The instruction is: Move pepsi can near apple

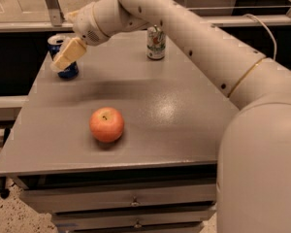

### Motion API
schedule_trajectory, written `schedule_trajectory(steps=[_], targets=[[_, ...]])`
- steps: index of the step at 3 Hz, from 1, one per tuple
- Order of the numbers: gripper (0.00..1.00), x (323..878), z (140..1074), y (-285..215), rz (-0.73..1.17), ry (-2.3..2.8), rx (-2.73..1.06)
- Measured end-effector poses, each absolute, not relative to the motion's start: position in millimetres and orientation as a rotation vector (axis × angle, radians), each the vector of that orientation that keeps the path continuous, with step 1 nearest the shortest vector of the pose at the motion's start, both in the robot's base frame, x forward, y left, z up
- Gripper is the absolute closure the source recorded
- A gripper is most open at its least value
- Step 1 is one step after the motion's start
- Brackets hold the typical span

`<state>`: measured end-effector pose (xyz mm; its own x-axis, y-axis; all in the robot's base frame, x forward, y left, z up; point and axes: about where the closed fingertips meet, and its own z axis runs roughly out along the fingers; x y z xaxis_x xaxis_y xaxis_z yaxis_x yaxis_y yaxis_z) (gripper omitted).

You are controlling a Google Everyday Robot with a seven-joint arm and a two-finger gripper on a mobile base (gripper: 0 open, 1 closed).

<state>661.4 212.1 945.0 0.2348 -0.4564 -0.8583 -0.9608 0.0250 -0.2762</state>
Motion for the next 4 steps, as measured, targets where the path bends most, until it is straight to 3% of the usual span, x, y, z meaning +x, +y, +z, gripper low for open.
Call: schedule_trajectory(steps=[2,3,4], targets=[[0.00,685,908,261,0.786,1.373,-1.575],[0.00,692,894,261,0.788,1.395,-1.576],[0.18,695,886,256,0.791,1.407,-1.570]])
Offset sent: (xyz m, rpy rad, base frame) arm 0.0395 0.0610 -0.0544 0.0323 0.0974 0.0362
